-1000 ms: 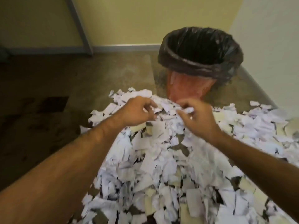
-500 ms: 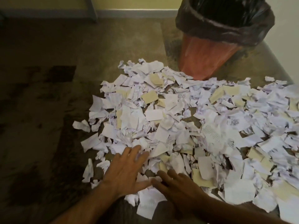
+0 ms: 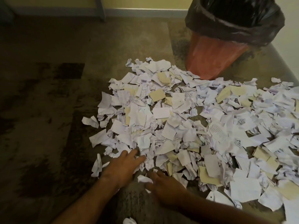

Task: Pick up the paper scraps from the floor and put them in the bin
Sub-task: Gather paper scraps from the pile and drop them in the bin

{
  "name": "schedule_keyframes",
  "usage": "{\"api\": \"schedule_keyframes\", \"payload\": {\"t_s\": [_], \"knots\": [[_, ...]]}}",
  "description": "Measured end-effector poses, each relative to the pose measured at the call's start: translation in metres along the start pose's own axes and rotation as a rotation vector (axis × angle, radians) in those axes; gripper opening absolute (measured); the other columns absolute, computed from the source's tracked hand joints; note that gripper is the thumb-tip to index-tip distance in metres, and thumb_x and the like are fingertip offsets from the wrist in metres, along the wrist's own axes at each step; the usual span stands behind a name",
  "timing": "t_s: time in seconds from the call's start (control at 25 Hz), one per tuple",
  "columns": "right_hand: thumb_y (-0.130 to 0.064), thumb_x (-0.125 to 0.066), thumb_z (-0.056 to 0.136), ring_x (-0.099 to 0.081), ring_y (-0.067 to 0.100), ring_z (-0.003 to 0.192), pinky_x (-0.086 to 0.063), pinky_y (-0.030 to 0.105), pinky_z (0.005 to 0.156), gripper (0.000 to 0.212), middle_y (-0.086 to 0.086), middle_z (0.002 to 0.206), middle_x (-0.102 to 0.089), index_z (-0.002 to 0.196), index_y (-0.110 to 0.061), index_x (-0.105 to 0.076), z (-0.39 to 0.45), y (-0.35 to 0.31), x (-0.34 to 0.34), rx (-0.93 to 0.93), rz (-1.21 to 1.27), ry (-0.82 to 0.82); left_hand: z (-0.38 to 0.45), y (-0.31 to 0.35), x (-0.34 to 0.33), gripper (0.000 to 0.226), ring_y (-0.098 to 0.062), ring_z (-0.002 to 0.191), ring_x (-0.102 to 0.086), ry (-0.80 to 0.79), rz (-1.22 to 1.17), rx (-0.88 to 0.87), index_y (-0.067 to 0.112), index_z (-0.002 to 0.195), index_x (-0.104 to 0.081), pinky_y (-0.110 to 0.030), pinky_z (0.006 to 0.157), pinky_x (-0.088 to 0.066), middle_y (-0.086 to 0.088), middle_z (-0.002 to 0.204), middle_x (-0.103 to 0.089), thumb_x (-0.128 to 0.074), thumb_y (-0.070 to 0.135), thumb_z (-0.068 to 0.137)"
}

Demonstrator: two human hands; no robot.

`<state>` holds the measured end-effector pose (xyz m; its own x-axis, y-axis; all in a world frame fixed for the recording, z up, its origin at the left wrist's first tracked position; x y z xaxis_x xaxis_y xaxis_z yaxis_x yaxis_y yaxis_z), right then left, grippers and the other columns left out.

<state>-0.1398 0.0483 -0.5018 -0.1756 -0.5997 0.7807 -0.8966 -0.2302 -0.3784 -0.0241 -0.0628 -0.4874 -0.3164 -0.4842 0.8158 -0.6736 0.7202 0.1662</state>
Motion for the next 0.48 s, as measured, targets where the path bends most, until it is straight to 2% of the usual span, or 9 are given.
{"api": "schedule_keyframes", "payload": {"t_s": [0.12,0.2,0.36,0.48], "knots": [[-0.02,-0.046,0.1,-0.04,0.034,0.132,-0.046,0.047,0.099,0.038,0.015,0.149,-0.034,0.138,-0.017,-0.042,-0.001,0.012,0.013,-0.043,0.021,-0.014,0.003,-0.005,0.006,0.052,-0.021,0.129,-0.041,0.049,-0.049,0.007,0.033,0.142,-0.039,-0.033,0.096,-0.045,0.002,0.15,-0.033,-0.053,0.016,0.096],[-0.017,-0.047,0.099,-0.048,0.025,0.124,-0.046,0.038,0.099,0.035,0.008,0.139,-0.047,0.134,-0.021,-0.049,-0.003,0.021,0.022,-0.061,0.108,0.038,0.008,-0.007,0.01,0.042,-0.02,0.122,-0.048,0.086,-0.069,0.001,0.028,0.136,-0.05,-0.03,0.094,-0.045,0.0,0.14,-0.044,-0.052,0.016,0.096],[-0.023,-0.056,0.095,-0.055,0.004,0.103,-0.05,0.029,0.093,0.017,-0.009,0.114,-0.06,0.108,-0.031,-0.063,-0.015,0.042,0.043,-0.122,0.306,0.23,0.011,-0.014,0.029,0.03,-0.019,0.109,-0.056,0.154,-0.174,-0.014,0.027,0.122,-0.063,-0.028,0.088,-0.045,0.004,0.122,-0.054,-0.059,0.024,0.092],[-0.019,-0.065,0.086,-0.061,-0.001,0.097,-0.051,0.02,0.088,0.019,-0.012,0.106,-0.067,0.102,-0.029,-0.069,-0.034,0.055,0.072,-0.196,0.43,0.435,0.012,-0.016,0.051,0.031,-0.013,0.107,-0.056,0.221,-0.259,-0.054,0.029,0.116,-0.068,-0.026,0.091,-0.048,0.009,0.117,-0.058,-0.068,0.029,0.085]]}}
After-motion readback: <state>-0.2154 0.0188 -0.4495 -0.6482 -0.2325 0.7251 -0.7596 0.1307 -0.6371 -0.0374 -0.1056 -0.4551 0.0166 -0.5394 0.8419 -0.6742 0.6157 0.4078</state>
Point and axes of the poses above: each hand's wrist, its own z-axis towards the middle knuckle, its own x-axis out of the back of the hand, y = z × x, the point moved 4 cm from there along z, towards the middle knuckle
